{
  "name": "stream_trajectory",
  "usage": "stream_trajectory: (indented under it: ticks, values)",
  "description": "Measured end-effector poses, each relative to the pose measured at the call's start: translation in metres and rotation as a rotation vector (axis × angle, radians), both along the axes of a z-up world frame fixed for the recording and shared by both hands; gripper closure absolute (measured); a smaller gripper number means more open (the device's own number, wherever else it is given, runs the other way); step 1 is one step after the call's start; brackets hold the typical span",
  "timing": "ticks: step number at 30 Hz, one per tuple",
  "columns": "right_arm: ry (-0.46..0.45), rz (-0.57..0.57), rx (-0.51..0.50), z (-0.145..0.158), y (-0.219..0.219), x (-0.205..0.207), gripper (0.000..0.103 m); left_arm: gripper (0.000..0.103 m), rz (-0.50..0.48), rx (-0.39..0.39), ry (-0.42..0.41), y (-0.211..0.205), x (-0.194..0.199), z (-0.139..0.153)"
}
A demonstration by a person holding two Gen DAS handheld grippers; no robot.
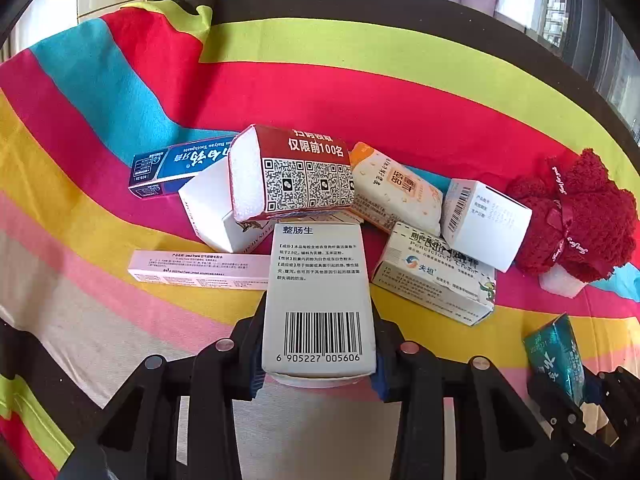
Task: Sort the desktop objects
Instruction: 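Grasp the teal printed box with the right tool while the left tool grasps the white barcode box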
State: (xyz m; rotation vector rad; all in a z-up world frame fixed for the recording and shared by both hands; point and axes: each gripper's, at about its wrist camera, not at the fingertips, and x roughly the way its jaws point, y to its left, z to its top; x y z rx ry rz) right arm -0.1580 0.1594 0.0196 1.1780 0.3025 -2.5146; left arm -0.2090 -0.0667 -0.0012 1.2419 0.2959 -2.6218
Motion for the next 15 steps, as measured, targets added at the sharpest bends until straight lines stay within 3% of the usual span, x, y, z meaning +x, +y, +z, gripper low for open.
stream_trajectory:
  ticks: [9,12,13,15]
  values:
    - [-0.018,-0.003,-0.030,0.005,-0.002,-0.019,0.070,0.062,-0.085,-0.045,-0.035,0.003,0.088,0.001]
    - [-0.015,-0.002,-0.021,0.006,-0.007,-0.023,0.070,0.059,-0.085,-0.086,-0.017,0.002,0.092,-0.001]
    - [-0.012,-0.003,-0.014,0.010,-0.007,-0.020,0.071,0.050,-0.068,-0.089,-0.022,-0.003,0.093,-0.001]
    - [-0.005,-0.004,0.001,0.012,-0.007,-0.018,0.071,0.046,-0.048,-0.076,-0.025,0.001,0.075,-0.003]
